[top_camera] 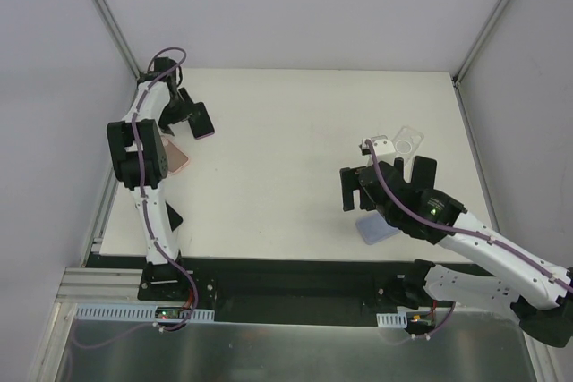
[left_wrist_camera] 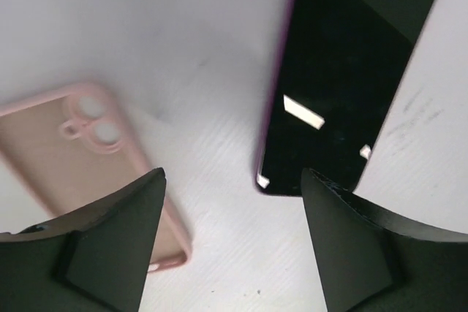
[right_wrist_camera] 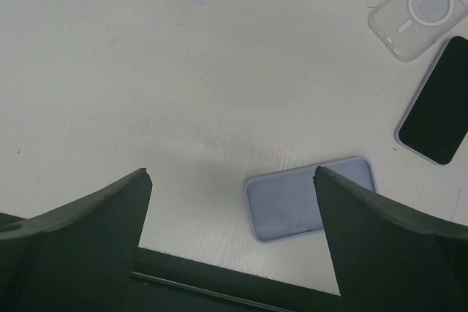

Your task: Put the phone into the phone case

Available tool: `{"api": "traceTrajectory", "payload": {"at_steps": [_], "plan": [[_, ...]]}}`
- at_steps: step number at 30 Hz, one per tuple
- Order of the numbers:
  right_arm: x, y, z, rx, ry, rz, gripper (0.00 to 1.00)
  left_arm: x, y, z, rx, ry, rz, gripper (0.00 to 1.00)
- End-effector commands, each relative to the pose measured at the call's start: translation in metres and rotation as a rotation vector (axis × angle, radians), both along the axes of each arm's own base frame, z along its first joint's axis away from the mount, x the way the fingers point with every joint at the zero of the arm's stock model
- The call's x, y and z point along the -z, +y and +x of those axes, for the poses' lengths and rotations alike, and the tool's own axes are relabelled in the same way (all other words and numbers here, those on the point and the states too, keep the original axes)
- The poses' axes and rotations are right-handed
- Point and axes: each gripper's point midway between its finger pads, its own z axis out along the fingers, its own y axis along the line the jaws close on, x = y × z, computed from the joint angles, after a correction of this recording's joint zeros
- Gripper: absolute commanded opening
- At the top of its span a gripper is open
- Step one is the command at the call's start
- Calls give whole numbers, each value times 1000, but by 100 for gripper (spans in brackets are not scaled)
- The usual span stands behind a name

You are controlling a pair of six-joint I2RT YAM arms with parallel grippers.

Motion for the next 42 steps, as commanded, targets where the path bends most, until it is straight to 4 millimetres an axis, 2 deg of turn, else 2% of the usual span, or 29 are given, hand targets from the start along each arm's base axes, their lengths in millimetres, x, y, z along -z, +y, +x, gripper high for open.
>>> {"api": "traceTrajectory", "payload": {"at_steps": [1,2,3,4,5,6,7,9,10,14,17,25,34,37,38,39,42], "plan": [[-24,3,3,-4,-51,47,96,-75,51,-30,-264,-105,225,71],[-25,2,3,-5,-52,47,96,-78,56,-37,-302,-105,249,69],[-25,2,2,-6,-53,50,96,-71,66,-53,-350,-73,303,63],[-25,1,2,-4,-52,50,96,-80,68,-61,-411,-98,302,61],[-25,0,1,-2,-52,54,96,-79,70,-67,-436,-95,308,61],[-25,-2,0,-1,-53,53,96,-70,73,-80,-454,-62,312,60],[-24,-2,-1,0,-51,55,96,-71,73,-85,-480,-67,303,60],[-24,-4,-2,-1,-51,57,96,-60,71,-95,-493,-34,281,59],[-24,-5,-2,1,-50,53,96,-55,72,-98,-511,-24,266,58],[-24,-8,-3,7,-54,55,96,-23,56,-105,-533,50,109,52],[-24,-9,-4,7,-54,53,96,-9,57,-113,-562,87,114,50],[-23,-17,-6,18,-57,38,96,10,60,-131,-620,131,122,45],[-25,-22,-7,48,-49,33,96,30,49,-147,-626,181,85,38],[-24,-22,-9,51,-32,33,96,34,47,-151,-620,178,77,22],[-25,-23,-9,58,-30,31,96,37,43,-153,-606,186,57,5],[-24,-23,-10,61,-24,30,96,36,39,-152,-590,180,40,0],[-25,-29,-12,75,-20,20,96,34,19,-145,-484,159,-55,0]]}}
